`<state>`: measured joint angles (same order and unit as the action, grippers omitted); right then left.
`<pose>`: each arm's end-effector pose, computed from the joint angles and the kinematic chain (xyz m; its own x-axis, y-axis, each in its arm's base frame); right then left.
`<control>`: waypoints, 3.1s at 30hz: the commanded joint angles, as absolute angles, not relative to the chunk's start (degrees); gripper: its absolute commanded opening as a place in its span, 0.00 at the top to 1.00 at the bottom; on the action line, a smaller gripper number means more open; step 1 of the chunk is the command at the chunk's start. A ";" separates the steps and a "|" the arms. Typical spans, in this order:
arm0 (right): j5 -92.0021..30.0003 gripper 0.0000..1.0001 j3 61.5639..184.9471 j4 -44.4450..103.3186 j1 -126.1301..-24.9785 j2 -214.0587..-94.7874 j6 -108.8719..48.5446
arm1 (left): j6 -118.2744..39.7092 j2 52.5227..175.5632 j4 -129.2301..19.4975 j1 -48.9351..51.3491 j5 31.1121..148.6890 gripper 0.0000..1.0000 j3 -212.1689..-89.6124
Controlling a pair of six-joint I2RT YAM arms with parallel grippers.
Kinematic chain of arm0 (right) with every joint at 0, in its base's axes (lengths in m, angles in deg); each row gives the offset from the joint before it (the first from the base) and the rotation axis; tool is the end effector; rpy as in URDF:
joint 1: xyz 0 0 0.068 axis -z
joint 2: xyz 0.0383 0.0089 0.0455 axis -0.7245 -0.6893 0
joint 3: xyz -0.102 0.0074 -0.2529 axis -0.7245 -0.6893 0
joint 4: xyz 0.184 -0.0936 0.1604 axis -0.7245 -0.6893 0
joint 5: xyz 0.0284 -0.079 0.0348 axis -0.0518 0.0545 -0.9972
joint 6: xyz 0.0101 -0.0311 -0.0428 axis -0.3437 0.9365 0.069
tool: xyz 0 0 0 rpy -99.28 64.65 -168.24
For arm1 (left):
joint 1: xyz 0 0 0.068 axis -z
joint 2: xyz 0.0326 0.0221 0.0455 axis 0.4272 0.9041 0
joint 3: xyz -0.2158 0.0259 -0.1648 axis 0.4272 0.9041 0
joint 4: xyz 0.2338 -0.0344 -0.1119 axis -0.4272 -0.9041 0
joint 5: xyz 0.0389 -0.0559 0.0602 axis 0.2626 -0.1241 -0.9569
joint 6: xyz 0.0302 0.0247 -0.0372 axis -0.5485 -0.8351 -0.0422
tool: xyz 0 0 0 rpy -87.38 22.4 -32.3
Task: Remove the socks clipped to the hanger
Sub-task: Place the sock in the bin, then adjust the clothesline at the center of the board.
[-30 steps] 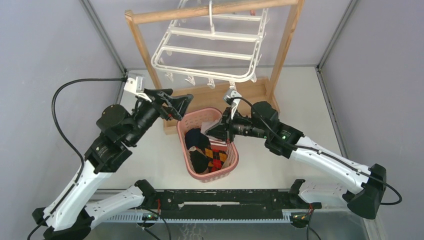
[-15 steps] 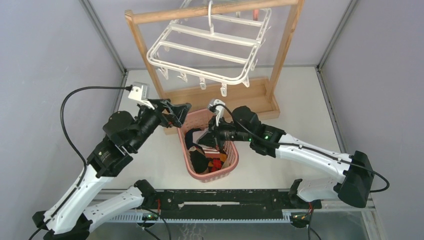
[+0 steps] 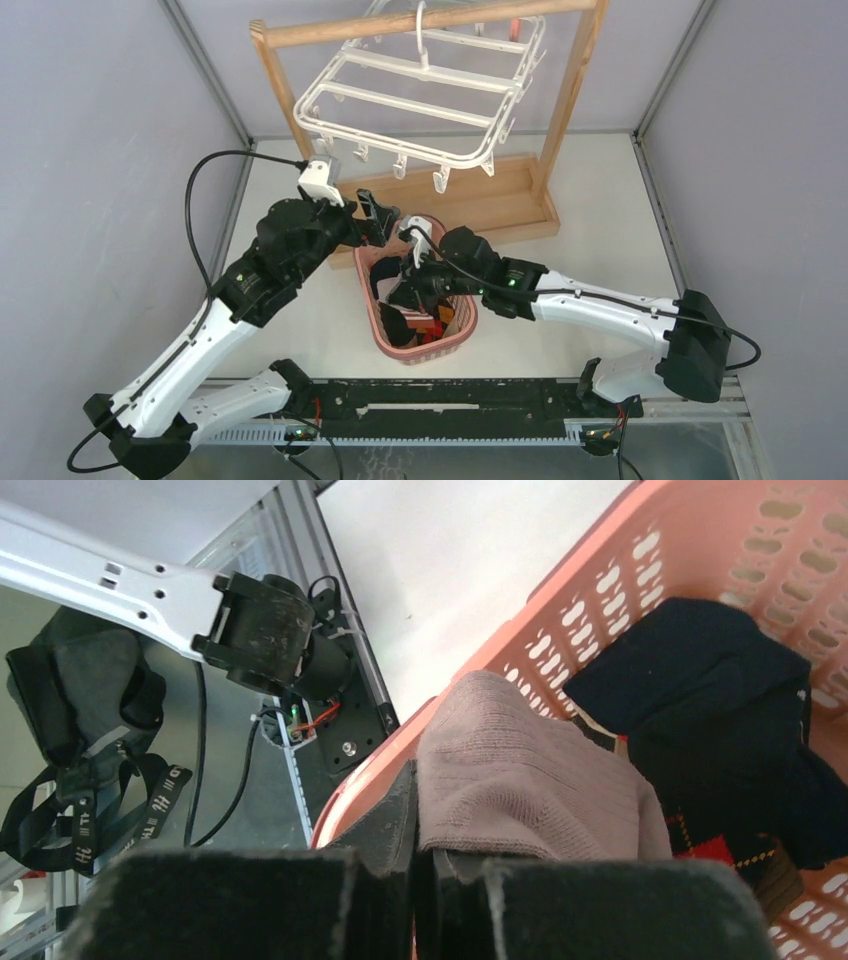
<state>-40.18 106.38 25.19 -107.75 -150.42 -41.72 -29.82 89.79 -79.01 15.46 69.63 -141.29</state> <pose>0.1405 0.2784 0.3083 -0.4841 -0.2562 -0.8367 -0.8587 0.3231 0.3979 0.1486 -0.1183 0.4063 -0.3040 -0.2017 -0.9311 0.4012 0.8593 -0.3171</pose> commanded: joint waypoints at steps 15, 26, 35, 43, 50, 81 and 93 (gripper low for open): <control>-33.38 0.41 104.09 22.69 -109.36 -152.52 -43.17 | -28.48 92.22 -76.65 9.52 71.83 0.00 -137.52; -29.73 0.39 102.93 19.97 -109.54 -146.44 -43.45 | -28.45 93.75 -77.45 2.39 67.40 0.39 -137.90; -28.92 0.41 100.67 17.95 -109.54 -140.14 -44.01 | -29.08 99.52 -76.84 -3.75 66.58 0.54 -141.16; -28.66 0.41 97.57 17.24 -109.53 -136.69 -44.78 | -28.69 104.66 -75.64 -9.78 68.13 0.55 -144.47; -28.38 0.41 96.39 16.46 -109.45 -134.16 -45.32 | -29.30 111.53 -75.43 -14.21 72.22 0.59 -149.33; -16.01 0.41 94.99 4.00 -115.39 -125.37 -48.45 | -28.47 119.33 -76.11 -17.65 78.80 0.23 -157.95; -6.64 0.41 94.99 -3.79 -123.03 -122.73 -53.11 | -26.21 110.02 -74.85 -10.44 79.30 0.24 -148.03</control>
